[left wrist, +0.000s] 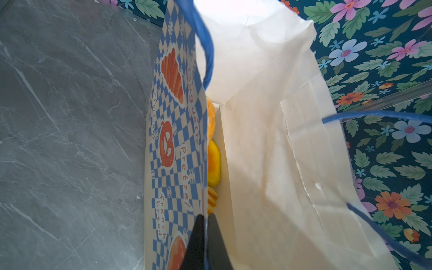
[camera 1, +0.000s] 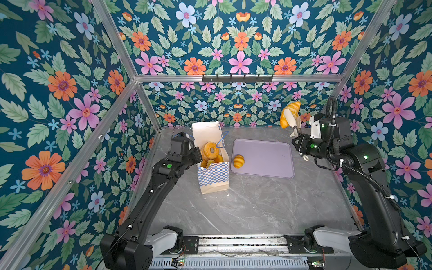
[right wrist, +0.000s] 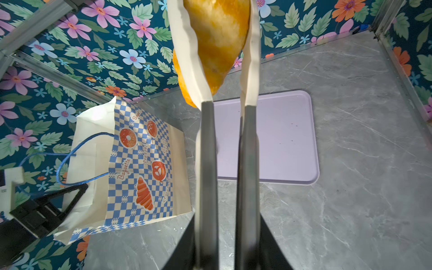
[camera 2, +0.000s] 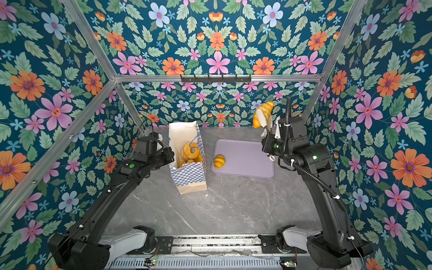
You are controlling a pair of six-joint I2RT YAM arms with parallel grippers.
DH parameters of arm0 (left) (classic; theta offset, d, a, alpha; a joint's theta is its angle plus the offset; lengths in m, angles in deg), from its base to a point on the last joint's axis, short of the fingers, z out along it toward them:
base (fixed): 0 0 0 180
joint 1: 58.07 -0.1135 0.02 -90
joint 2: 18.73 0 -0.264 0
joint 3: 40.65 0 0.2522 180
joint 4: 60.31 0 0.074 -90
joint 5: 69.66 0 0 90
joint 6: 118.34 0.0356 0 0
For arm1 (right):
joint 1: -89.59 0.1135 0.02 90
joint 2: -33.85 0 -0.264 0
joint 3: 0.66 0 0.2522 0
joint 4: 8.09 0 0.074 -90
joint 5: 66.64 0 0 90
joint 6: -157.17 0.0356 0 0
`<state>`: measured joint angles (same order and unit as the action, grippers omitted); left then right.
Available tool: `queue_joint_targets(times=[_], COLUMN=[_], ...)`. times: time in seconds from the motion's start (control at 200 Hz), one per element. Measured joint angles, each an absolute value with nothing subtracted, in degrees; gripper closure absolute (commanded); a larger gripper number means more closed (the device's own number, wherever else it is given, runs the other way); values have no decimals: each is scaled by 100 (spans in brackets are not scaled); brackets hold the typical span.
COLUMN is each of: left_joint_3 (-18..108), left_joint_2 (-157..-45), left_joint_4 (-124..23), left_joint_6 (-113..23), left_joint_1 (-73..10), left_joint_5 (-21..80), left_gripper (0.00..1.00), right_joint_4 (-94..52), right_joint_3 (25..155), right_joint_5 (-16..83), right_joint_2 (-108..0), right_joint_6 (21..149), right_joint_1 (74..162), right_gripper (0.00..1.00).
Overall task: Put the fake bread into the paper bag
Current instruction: 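Lift the croissant high with the tongs, away from the tray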
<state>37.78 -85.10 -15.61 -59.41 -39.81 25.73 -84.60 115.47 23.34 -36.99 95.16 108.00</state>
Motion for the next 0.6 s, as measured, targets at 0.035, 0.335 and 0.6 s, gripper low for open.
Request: queue_joint_targets(times=[0.035,0.335,0.6], left_joint_3=[3778,3778,3778], left_joint_2=[-8510,-8510,-8478], left_joint_4=[-1561,-1561,-1539], left_joint_6=[-5941,-5946,-5978], left_joint_1=[-3981,-3981,-3981], left_joint_5=[2573,2575,2573], left_gripper=[96,96,96], right_joint_4=[-8451,-8267,-8092], right_joint_3=[11543,11353,11235], right_joint_5=[2400,2857,3187], right_joint_2=[-3689,-3584,-3573], right_joint_6=[9551,9710,9876], right_joint_1=[10800,10816,10971], right_gripper=[72,73,73])
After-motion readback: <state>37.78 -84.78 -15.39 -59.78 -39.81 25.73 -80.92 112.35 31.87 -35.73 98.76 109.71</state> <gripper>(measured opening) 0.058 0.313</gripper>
